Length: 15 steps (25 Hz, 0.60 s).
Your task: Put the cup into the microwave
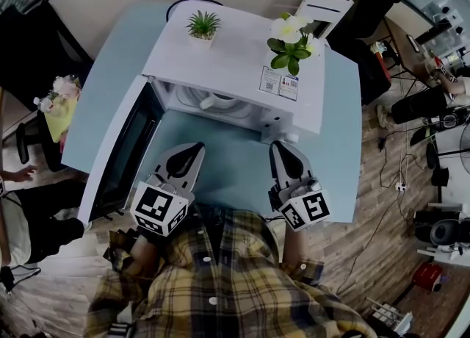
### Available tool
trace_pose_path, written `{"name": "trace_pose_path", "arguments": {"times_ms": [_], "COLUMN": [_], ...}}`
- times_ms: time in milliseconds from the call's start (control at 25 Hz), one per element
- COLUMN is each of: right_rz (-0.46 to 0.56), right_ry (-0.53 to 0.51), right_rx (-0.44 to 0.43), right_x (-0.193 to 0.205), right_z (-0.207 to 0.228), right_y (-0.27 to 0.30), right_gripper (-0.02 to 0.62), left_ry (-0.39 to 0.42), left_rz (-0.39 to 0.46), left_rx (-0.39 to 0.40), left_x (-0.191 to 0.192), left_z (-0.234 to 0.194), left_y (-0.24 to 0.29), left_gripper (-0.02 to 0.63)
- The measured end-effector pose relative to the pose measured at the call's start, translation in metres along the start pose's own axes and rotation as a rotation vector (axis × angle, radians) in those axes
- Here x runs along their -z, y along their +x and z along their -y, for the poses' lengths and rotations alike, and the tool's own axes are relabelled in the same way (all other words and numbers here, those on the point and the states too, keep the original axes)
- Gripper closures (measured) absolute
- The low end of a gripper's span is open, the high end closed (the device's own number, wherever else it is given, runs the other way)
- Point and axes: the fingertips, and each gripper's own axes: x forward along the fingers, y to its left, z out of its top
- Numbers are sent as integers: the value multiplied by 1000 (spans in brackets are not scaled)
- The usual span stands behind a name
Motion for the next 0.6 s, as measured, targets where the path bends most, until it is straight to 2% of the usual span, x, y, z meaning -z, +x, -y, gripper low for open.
{"name": "trace_pose_path", "arguments": {"times_ms": [600], "right_rz": [-8], "right_ry": [14], "right_rx": [-4], "right_x": [3], "right_z": [2], "right_y": [1], "right_gripper": [594], "left_ry": [2], "left_rz": [4], "left_rx": [-12], "left_x": [0], "left_z": [-1], "left_y": [0], "left_gripper": [615]}}
